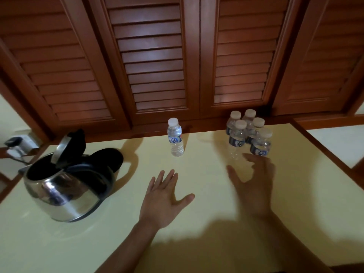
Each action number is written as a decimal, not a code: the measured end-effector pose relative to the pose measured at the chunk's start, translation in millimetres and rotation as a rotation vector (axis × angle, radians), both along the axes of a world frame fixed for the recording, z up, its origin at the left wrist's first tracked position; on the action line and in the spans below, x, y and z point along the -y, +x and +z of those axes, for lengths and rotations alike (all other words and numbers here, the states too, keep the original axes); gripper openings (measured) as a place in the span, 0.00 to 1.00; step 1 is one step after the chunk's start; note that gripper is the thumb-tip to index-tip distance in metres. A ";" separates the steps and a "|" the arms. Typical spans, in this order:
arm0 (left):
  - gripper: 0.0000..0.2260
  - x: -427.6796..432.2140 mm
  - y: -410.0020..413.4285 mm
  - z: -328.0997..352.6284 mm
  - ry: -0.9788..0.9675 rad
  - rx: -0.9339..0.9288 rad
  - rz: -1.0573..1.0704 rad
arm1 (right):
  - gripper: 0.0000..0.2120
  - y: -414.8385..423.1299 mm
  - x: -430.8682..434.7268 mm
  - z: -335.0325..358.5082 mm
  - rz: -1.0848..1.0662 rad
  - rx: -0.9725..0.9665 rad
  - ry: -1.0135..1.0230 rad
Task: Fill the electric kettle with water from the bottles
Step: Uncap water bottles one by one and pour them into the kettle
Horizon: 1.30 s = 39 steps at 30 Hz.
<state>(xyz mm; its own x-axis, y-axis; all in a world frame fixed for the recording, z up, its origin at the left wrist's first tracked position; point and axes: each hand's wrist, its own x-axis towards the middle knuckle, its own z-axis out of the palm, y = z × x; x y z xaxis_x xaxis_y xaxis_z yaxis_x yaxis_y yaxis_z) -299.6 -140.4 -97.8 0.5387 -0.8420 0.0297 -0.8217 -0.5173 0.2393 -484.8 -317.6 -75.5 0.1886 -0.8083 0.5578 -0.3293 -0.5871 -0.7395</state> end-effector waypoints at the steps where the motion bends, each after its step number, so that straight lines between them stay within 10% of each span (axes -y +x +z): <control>1: 0.45 -0.2 -0.8 0.6 0.006 0.018 0.021 | 0.22 12.8 -4.3 2.2 0.078 -0.029 -0.004; 12: 0.45 -0.7 -1.1 4.3 0.029 0.017 0.128 | 0.36 167.1 24.8 40.0 0.435 -0.261 0.167; 21: 0.46 -0.8 1.2 6.7 0.003 -0.047 0.118 | 0.18 183.0 16.4 49.3 0.413 -0.341 0.058; 31: 0.35 -22.1 6.1 24.4 -0.671 -0.629 0.189 | 0.17 115.0 -46.2 69.2 0.494 -0.380 0.159; 39: 0.17 -88.0 10.1 52.9 -0.850 -0.797 0.079 | 0.25 103.5 -122.4 99.0 0.584 -0.335 0.061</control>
<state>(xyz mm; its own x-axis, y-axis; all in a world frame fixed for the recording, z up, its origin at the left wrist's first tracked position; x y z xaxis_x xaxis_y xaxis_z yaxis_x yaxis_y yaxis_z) -289.5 -52.4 -44.9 0.7087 -0.6773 0.1973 -0.2552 0.0145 0.9668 -381.3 -195.3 23.5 0.7591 -0.5493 0.3493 -0.1877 -0.6985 -0.6905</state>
